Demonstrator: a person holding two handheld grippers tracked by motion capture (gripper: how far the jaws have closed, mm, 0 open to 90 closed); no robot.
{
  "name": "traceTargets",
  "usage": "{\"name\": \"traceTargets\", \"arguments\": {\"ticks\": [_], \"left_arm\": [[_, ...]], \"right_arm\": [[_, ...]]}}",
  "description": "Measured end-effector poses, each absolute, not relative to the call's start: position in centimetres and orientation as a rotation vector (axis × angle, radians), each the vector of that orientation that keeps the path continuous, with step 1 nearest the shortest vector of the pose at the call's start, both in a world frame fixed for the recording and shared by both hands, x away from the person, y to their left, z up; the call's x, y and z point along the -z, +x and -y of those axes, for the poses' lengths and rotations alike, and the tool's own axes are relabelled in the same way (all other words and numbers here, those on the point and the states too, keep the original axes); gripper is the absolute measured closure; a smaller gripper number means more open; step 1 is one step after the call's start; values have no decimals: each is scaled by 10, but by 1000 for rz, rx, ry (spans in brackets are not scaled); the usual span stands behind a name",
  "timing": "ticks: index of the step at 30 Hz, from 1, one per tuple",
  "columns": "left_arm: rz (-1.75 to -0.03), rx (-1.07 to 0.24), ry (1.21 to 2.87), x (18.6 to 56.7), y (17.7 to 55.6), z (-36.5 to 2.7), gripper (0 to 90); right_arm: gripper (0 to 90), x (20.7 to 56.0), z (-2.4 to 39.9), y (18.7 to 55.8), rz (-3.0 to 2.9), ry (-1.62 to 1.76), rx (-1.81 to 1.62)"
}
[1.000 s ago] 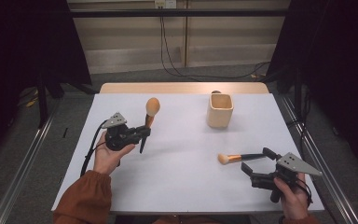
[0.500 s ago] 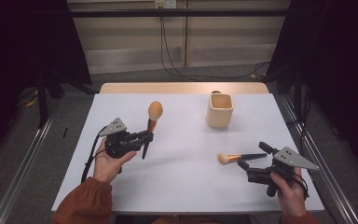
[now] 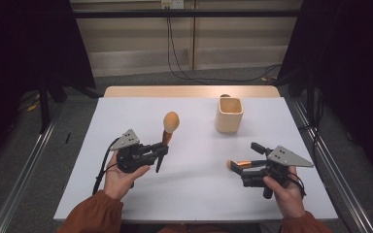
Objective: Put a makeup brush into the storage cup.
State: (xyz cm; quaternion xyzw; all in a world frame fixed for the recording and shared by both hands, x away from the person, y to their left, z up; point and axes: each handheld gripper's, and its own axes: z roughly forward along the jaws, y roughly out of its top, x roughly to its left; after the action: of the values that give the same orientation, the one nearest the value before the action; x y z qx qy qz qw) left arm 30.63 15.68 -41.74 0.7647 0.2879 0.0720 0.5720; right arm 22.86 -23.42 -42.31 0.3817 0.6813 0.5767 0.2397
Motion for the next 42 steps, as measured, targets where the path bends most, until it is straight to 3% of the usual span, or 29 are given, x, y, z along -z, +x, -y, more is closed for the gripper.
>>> {"name": "traceTargets", "arguments": {"ticks": [21, 42], "left_arm": [[-608, -141, 1761, 410, 294, -125, 744], [-563, -135, 1747, 412, 295, -98, 744]], "right_arm": [[0, 401, 185, 253, -1923, 911, -1724], [0, 379, 170, 276, -1922, 905, -1782]]}}
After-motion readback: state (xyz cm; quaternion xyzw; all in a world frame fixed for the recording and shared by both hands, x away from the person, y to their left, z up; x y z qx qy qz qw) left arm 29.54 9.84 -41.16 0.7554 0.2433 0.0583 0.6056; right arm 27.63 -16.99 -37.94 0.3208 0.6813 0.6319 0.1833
